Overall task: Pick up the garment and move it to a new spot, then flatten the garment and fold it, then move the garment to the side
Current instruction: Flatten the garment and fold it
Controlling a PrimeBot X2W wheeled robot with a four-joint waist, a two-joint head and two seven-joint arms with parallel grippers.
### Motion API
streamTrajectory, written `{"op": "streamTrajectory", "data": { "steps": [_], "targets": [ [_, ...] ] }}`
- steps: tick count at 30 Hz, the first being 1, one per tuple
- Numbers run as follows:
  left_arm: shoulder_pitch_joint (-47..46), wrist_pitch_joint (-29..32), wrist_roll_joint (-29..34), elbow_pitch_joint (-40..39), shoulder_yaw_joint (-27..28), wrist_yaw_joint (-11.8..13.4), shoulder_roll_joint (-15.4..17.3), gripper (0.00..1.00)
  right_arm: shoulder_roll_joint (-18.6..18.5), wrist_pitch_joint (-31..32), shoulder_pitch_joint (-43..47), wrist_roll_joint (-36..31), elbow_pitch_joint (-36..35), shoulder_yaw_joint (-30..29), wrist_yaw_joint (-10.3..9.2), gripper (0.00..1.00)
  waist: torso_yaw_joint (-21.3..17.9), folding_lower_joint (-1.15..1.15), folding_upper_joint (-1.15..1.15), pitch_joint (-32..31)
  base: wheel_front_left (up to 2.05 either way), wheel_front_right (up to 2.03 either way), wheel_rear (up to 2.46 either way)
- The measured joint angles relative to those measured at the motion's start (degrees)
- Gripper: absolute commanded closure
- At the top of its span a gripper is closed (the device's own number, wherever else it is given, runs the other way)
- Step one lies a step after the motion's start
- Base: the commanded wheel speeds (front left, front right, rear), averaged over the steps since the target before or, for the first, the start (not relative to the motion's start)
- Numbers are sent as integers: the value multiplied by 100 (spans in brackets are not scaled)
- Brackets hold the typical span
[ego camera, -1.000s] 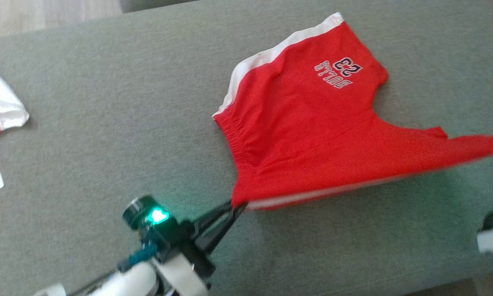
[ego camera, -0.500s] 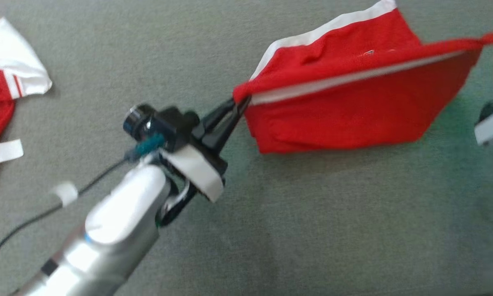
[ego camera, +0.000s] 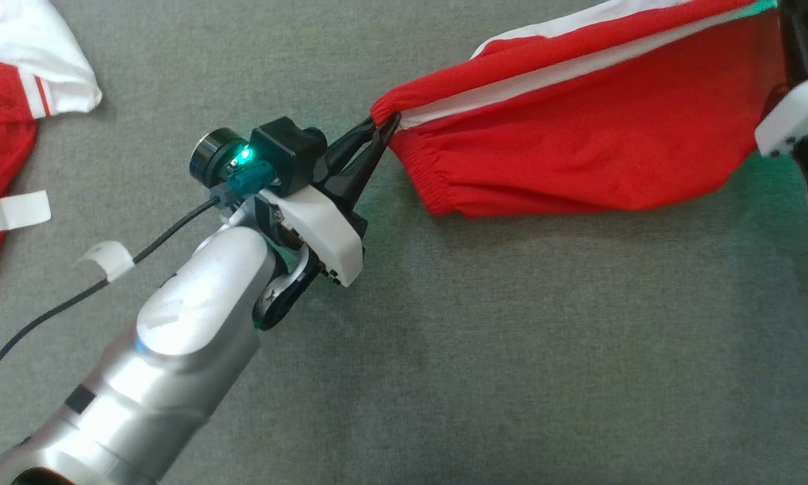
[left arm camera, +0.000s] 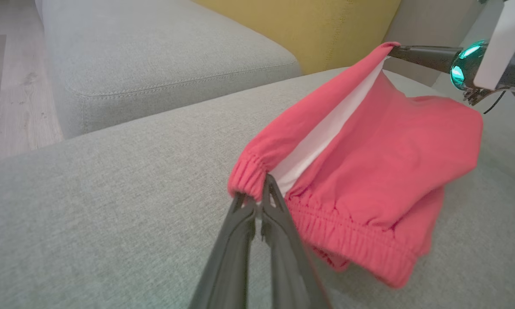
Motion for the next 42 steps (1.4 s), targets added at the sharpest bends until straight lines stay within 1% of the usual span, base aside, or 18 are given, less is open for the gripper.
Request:
{"op": "streamTrajectory", "data": {
  "steps": [1, 2, 3, 4, 5, 10, 12, 14, 17, 20, 23, 25, 26, 28, 29, 32, 34, 42],
  "targets": [
    [-8, -1, -5, 14, 12, 0, -15, 100, 1, -19, -120, 47, 133, 71, 0, 100, 20, 0, 0, 34, 0, 0, 0],
    [-12, -2, -41, 34, 21, 0, -38, 98, 3, -19, -229, 102, 274, 125, 0, 87, 40, 0, 0, 64, 0, 0, 0],
    [-12, -2, -64, 47, 20, -1, -59, 68, 14, -23, -327, 143, 402, 165, 0, 30, 58, 0, 0, 93, 0, 0, 0],
    [-12, -8, -114, 60, 24, -1, -85, 10, 25, -85, -416, 151, 522, 197, 0, 0, 73, 0, 0, 121, 0, 0, 0],
    [-12, -66, -145, 71, 38, -1, -110, 0, 32, -181, -494, 151, 631, 227, 0, 0, 89, 0, 0, 144, 0, 0, 0],
    [-21, -469, -142, 196, 127, 3, -227, 0, 111, -598, -651, 407, 865, 444, 0, 0, 134, 0, 0, 153, 0, 0, 0],
    [-9, -750, -86, 235, 147, 154, -243, 0, 133, -649, -636, 649, 860, 571, 0, 0, 131, -1, 0, 106, 0, 0, 0],
    [41, -1112, 71, 242, 194, 426, -248, 0, 109, -645, -584, 916, 847, 676, -1, 0, 116, -1, 0, 53, 0, 0, 0],
    [269, -1553, 402, 212, 299, 962, -278, 0, -97, -530, -427, 1247, 879, 790, -1, 0, 114, -2, 0, -23, 0, 0, 0],
    [686, -1677, 743, -5, 419, 1477, -337, 0, -388, -336, -229, 1489, 1095, 825, -1, 0, 190, -2, 0, -68, 0, 0, 0],
    [1208, -1683, 1071, -630, 791, 1924, -505, 0, -481, -2, -68, 1761, 1327, 887, -1, 0, 318, -2, 0, -84, 0, 0, 0],
    [1541, -1695, 1224, -1040, 1036, 2093, -662, 0, -495, 277, 27, 1950, 1429, 980, -1, 0, 414, -2, 0, -87, 0, 0, 0],
    [1705, -1700, 1311, -1193, 1105, 2121, -712, 0, -526, 337, 42, 2062, 1423, 991, -1, 11, 463, -2, 0, -90, 0, 0, 0],
    [2048, -1700, 1449, -1446, 1220, 2150, -813, 0, -621, 510, 41, 2332, 1422, 979, -1, 84, 560, -2, 0, -99, 0, 0, 0],
    [2211, -1700, 1502, -1523, 1281, 2150, -847, 0, -653, 578, 43, 2441, 1396, 1000, -1, 100, 602, -2, 0, -109, 0, 0, 0],
    [2608, -1700, 1668, -1693, 1443, 2141, -904, 0, -683, 677, 133, 2700, 1273, 1113, -1, 100, 660, -2, 0, -196, 0, 0, 0],
    [2821, -1700, 1807, -1816, 1586, 2090, -978, 0, -723, 553, 304, 2815, 1229, 1209, -1, 100, 646, -1, 0, -323, 0, 0, 0],
    [3141, -1700, 2109, -1895, 1997, 1946, -1014, 0, -1083, 170, 656, 2850, 1323, 1312, -1, 100, 325, -2, 0, -640, 0, 0, 0]
  ]
}}
